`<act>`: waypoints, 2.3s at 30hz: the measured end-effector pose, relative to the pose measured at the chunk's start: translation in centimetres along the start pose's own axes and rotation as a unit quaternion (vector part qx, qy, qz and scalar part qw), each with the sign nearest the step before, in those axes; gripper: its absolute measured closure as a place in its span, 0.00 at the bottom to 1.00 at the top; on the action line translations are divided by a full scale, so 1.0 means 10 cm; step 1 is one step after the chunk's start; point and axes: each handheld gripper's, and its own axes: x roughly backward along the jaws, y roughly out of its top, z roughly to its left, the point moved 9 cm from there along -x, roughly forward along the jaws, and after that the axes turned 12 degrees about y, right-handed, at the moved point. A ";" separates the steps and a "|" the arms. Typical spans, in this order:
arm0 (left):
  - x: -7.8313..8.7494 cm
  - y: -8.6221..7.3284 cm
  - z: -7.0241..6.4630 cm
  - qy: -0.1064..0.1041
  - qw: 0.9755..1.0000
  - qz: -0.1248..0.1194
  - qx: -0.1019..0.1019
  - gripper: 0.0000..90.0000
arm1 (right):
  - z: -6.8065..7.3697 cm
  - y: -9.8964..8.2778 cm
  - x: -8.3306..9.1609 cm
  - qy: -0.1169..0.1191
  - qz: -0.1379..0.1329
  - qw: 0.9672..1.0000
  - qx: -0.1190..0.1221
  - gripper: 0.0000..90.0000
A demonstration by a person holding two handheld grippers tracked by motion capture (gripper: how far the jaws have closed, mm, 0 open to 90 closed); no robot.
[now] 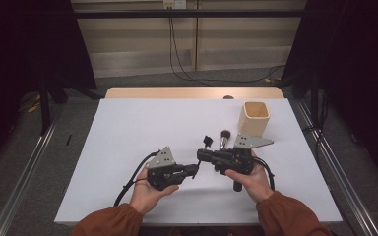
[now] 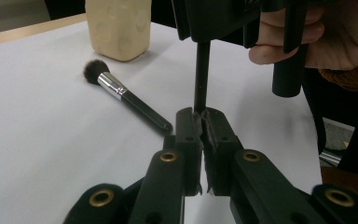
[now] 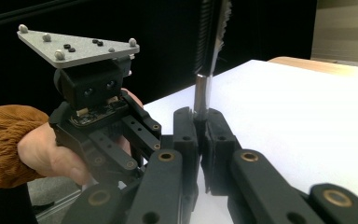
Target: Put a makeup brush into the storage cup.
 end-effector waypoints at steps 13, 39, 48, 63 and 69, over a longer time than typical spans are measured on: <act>0.02 0.01 0.04 0.011 1.000 0.000 0.012 0.84 | -0.03 0.00 0.01 -0.013 0.003 1.000 -0.003 0.96; 0.10 0.05 0.26 0.078 0.995 -0.020 0.051 0.06 | -0.05 0.04 0.09 -0.020 -0.005 1.000 -0.001 0.96; 0.24 0.09 0.26 0.085 0.994 -0.041 0.052 0.03 | -0.07 0.08 0.16 -0.027 -0.012 1.000 -0.001 0.96; 0.50 0.04 0.43 0.116 0.989 -0.061 0.064 0.03 | -0.19 0.25 0.43 -0.053 -0.031 0.998 0.002 0.95; 0.63 0.00 0.52 0.136 0.987 -0.060 0.061 0.02 | -0.26 0.26 0.54 -0.069 -0.030 0.997 0.003 0.95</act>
